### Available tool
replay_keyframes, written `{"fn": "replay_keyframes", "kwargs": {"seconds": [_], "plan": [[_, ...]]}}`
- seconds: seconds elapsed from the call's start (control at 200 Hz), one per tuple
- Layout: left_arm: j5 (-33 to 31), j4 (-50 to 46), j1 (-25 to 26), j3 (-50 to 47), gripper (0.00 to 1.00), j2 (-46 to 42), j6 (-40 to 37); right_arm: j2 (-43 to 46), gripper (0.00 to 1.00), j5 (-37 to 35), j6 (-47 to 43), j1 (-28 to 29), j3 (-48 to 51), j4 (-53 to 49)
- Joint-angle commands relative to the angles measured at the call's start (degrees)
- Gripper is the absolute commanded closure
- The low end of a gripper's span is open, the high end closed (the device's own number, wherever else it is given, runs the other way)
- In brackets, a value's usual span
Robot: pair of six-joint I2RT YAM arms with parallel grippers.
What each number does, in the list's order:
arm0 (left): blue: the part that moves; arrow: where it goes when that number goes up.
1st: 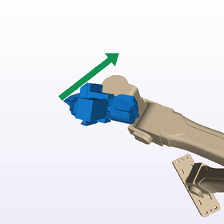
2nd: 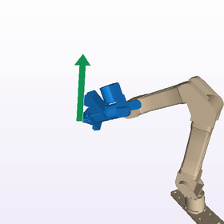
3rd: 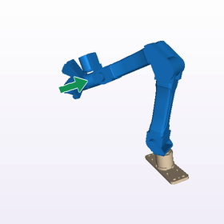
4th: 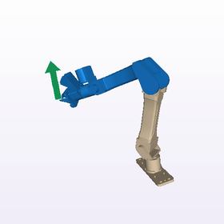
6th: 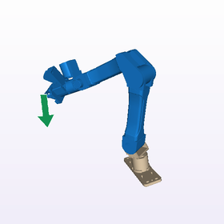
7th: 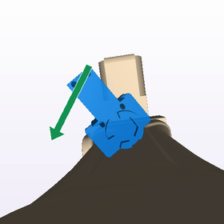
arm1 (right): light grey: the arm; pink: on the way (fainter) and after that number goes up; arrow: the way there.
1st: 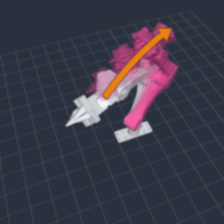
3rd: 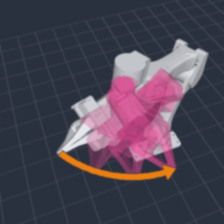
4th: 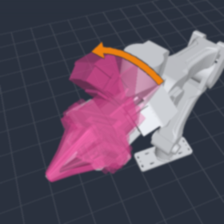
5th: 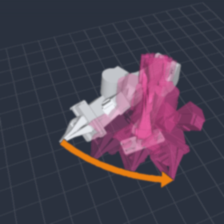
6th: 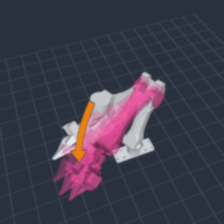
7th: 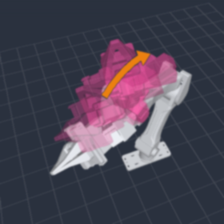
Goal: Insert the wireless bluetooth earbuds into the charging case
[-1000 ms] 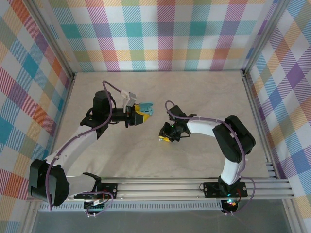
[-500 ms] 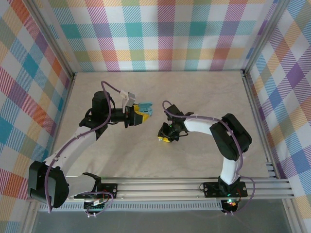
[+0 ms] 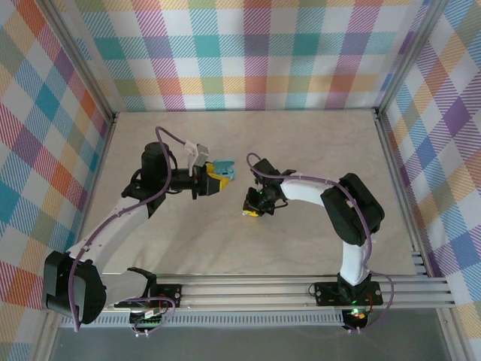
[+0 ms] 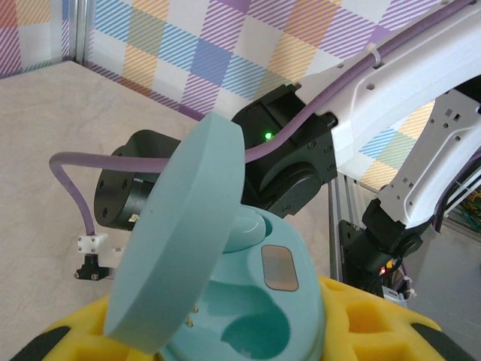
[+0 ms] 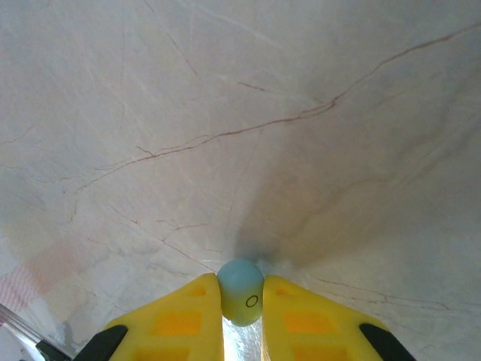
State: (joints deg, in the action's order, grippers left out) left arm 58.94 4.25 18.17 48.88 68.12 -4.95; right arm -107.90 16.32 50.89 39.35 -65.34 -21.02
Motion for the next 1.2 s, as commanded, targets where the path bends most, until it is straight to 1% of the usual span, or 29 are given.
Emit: {"fn": "replay_keyframes", "kwargs": {"seconds": [0.0, 0.24, 0.31, 0.405, 0.65, 0.84, 1.05, 1.195], "plan": [[-0.2, 0.3, -0.8, -0.7, 1.00, -1.5, -0.8, 4.0, 0.85, -2.9, -3.5, 0.1, -1.8, -5.0], [-0.9, 1.2, -0.7, -0.5, 1.00, -0.4, -0.5, 14.4, 0.87, -8.6, -8.8, -1.4, -4.0, -15.5], [-2.0, 1.6, -0.5, -0.5, 1.00, -0.2, -0.8, 17.7, 0.87, -10.1, -9.9, -1.4, -5.1, -18.3], [-4.1, 2.3, -0.3, -0.9, 1.00, 0.1, -1.6, 21.3, 0.88, -10.6, -11.0, -1.4, -7.6, -21.9], [-5.2, 3.3, 0.5, -1.1, 1.00, 1.1, -2.4, 27.4, 0.91, -9.8, -11.4, 0.4, -16.3, -29.7], [-6.5, 3.6, 1.1, -1.3, 1.00, 1.2, -3.1, 27.2, 0.92, -8.3, -12.1, 3.1, -24.2, -33.6], [-7.4, 3.2, 2.5, -1.2, 1.00, 1.3, -5.3, 22.8, 0.92, -6.9, -13.6, 6.8, -33.5, -35.5], [-7.9, 3.2, 3.3, -1.2, 1.00, 1.1, -6.8, 19.9, 0.93, -6.7, -14.9, 8.1, -38.3, -36.3]]}}
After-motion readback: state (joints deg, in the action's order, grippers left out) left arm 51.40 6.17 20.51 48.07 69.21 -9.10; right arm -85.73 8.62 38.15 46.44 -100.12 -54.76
